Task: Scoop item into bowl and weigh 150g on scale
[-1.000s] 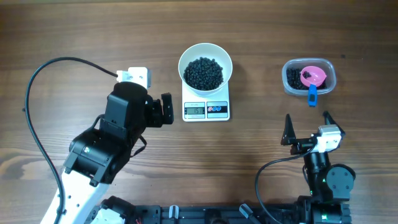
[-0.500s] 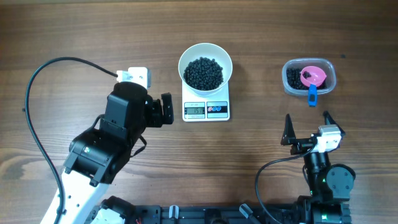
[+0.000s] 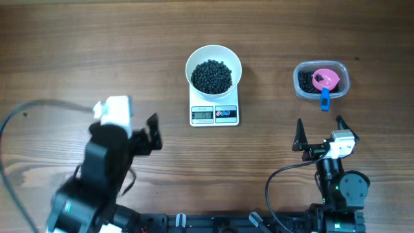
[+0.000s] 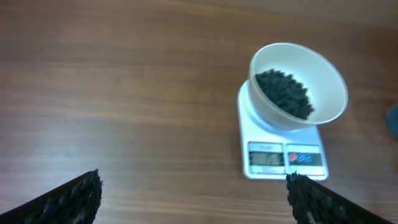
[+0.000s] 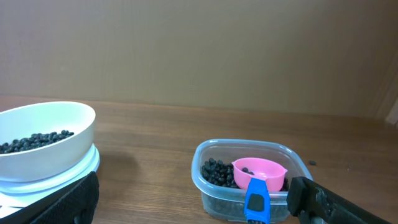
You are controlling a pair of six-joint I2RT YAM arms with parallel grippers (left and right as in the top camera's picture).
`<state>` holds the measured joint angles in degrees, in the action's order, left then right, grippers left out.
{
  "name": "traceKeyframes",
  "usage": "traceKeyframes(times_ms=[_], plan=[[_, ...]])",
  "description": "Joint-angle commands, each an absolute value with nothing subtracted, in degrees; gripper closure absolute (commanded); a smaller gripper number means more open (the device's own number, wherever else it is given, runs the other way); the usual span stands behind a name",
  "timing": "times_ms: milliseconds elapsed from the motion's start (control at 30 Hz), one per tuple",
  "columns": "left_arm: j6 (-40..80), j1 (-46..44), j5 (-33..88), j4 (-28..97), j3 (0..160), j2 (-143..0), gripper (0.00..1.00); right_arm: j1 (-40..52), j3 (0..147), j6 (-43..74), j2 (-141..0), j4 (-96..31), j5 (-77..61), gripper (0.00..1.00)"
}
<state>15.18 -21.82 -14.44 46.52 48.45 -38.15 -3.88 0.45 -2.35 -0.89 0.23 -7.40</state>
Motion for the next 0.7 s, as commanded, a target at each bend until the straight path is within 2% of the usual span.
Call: traceKeyframes(times_ms=[0,133,667], plan=[[8.0,-19.0,-6.6,45.2,39.7,-31.0,0.00,-3.6,0.3,-1.3,-0.2,0.3,-6.2,0.00],[3.0,-16.8,-4.9,42.4,34.5,-28.0,0.00,-3.6,0.3,-1.3,-0.2,0.3,-6.2,0.00],[-0.2,-2.5,6.0,25.7,14.1,-14.1,0.00,-3.6,0.3,-1.3,-0.2,0.3,-6.2,0.00]])
